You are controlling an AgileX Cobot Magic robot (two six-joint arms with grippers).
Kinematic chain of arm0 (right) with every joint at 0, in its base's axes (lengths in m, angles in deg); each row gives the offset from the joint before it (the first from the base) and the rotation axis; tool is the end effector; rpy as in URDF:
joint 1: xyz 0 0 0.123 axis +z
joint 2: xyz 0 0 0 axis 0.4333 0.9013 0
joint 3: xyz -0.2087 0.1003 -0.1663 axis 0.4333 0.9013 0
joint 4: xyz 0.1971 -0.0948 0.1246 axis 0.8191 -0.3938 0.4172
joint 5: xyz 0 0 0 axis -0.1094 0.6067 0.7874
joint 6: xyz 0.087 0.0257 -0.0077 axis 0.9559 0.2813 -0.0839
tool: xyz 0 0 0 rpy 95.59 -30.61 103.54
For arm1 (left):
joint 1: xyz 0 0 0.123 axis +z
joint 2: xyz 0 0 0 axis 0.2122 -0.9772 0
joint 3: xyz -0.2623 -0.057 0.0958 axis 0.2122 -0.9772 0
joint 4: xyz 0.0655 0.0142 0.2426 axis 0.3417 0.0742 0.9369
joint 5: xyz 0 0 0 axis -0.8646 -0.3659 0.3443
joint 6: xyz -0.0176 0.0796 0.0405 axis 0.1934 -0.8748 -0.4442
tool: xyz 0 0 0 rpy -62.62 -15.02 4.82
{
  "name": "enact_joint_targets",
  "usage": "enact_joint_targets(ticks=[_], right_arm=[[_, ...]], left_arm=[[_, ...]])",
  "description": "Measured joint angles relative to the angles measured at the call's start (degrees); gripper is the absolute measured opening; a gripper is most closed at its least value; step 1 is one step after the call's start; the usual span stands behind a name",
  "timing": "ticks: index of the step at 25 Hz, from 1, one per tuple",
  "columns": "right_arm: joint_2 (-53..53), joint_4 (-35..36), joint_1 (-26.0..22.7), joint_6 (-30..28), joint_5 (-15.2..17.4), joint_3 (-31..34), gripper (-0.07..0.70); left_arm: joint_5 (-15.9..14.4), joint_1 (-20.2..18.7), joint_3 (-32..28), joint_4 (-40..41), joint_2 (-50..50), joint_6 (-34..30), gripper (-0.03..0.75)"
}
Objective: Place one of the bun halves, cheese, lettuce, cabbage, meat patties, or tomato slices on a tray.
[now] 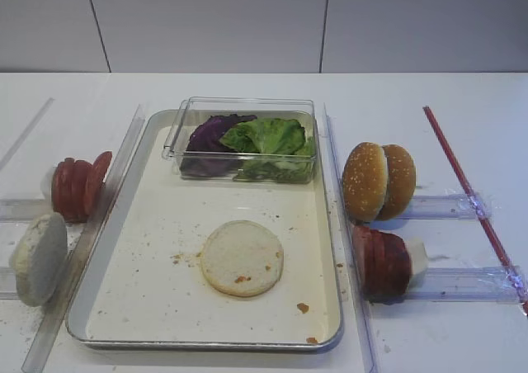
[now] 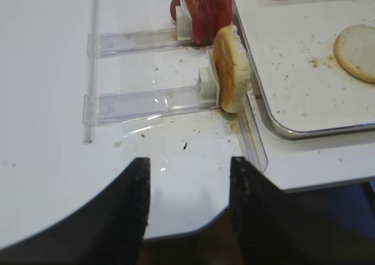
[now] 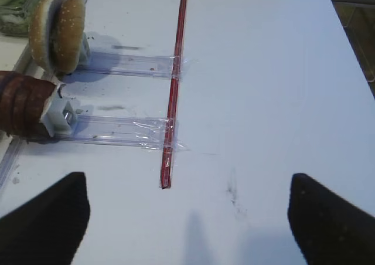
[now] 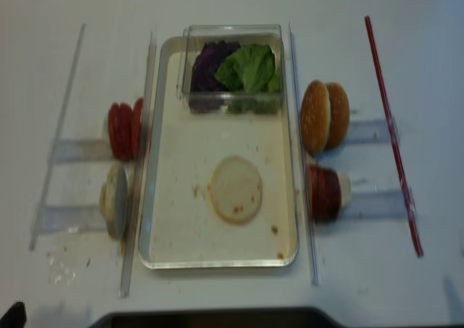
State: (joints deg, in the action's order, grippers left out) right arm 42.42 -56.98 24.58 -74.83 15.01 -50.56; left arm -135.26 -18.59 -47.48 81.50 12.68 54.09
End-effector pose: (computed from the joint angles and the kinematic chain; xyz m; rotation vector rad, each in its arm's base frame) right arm -0.0076 0.0045 0.2617 -0.1019 2.1365 -0.0105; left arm -0.0146 0.0038 0.2662 0.0499 2.1823 -0.0650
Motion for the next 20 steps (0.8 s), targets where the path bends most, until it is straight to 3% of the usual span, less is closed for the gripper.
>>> enact_joint_targets(ticks=[7, 20], right_arm=[[0.00, 0.00, 0.00, 0.08, 0.00, 0.00, 0.694], [0.00, 0.00, 0.00, 0.08, 0.00, 0.00, 0.694]], left_arm=[[1.49, 0.05, -1.14, -0.84, 0.00, -2.09, 0.306], [1.56, 0.05, -1.14, -0.84, 0.00, -2.40, 0.306]])
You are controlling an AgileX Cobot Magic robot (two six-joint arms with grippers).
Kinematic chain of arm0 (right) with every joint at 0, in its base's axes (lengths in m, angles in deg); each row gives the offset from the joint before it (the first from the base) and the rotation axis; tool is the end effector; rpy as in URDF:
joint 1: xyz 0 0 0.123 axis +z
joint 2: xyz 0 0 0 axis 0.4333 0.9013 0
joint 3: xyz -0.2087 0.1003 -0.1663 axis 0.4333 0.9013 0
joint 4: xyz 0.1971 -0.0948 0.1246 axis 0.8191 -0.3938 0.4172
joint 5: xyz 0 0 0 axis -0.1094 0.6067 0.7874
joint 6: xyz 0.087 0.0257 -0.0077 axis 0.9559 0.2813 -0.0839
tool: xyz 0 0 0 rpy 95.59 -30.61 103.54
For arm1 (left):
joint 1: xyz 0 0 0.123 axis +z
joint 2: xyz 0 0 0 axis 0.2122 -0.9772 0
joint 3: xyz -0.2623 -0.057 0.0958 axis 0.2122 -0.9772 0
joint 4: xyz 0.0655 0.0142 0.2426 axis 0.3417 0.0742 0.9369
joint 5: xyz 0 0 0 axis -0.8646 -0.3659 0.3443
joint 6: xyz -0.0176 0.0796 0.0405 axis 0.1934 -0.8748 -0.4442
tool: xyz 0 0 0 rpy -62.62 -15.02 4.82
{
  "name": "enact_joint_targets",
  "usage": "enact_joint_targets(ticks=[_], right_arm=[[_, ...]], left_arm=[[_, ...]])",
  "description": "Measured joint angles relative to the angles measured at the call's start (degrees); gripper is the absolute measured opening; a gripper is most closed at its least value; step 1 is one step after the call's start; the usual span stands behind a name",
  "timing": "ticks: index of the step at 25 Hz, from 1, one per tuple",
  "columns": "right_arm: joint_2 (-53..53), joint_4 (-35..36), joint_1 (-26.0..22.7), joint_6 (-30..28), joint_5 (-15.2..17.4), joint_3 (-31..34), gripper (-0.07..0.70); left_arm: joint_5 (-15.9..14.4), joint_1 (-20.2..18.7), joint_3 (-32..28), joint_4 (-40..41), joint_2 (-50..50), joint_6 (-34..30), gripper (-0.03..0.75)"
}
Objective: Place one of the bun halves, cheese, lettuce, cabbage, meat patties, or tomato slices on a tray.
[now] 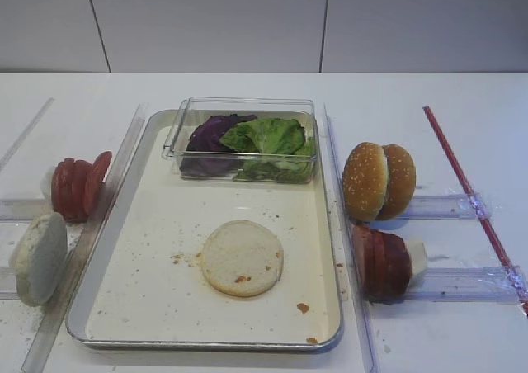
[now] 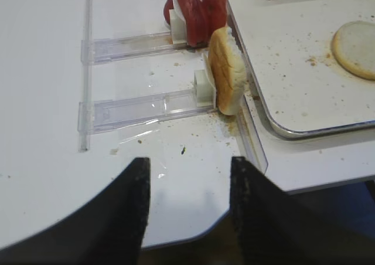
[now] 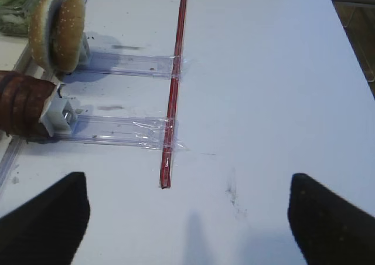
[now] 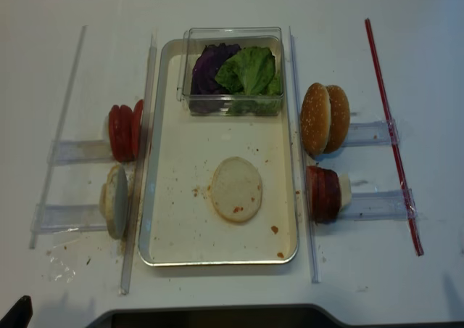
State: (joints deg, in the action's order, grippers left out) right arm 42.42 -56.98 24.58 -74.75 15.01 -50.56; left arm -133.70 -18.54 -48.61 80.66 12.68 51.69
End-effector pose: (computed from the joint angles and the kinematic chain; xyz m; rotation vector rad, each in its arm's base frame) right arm -0.0076 0.0045 0.2617 -0.1004 2.1366 -0.0097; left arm -0.0112 0.0022 0.2629 0.0969 2.1733 -0.0590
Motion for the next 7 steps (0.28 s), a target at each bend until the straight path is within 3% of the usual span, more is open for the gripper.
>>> enact_joint_targets(ticks=[7], right_arm=[[0.00, 0.00, 0.00, 0.00, 0.00, 0.00, 0.694]], left_arm=[[0.00, 0.00, 0.00, 0.00, 0.00, -0.13, 0.306]])
